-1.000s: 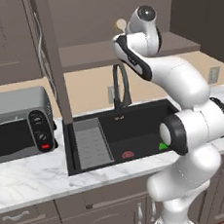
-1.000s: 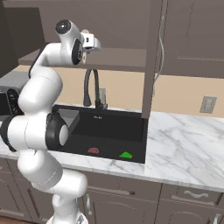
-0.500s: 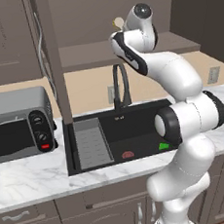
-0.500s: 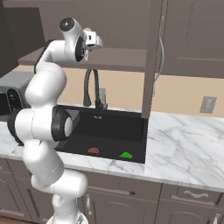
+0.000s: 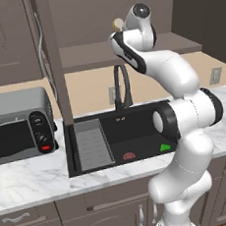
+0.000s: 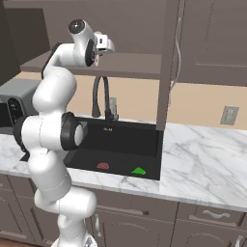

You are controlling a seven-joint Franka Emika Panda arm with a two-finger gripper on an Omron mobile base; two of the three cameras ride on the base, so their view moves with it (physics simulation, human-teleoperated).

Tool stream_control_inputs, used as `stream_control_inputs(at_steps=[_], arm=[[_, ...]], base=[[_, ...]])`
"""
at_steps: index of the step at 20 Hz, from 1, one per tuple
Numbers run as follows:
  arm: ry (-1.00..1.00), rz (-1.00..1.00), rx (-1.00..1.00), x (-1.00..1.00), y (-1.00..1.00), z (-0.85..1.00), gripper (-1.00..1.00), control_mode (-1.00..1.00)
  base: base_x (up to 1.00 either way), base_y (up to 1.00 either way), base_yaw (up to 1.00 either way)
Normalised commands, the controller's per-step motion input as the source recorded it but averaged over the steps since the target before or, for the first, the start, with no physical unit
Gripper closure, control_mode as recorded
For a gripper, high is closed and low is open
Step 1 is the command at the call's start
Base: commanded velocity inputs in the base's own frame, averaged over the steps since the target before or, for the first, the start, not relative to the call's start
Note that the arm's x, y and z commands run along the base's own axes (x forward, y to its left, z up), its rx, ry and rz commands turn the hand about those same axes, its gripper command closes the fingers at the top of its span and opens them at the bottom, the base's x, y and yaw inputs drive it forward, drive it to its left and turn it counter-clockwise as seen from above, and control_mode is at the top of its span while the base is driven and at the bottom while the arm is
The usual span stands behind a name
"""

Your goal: Pick up the dish brush and sponge from the sink, and place them back in the cabinet, and close the cabinet doors.

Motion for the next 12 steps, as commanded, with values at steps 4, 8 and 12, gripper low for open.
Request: stream_control_inputs(at_steps=[4, 8, 12], arm=[[0.0, 0.0, 0.0, 0.17, 0.0, -0.2, 1.0, -1.0], [0.0, 0.0, 0.0, 0.06, 0.0, -0.18, 1.0, -1.0], [0.0, 0.0, 0.0, 0.02, 0.0, -0.17, 1.0, -1.0]], base=[[0.0, 0.0, 0.0], [0.0, 0.0, 0.0], [0.0, 0.0, 0.0]])
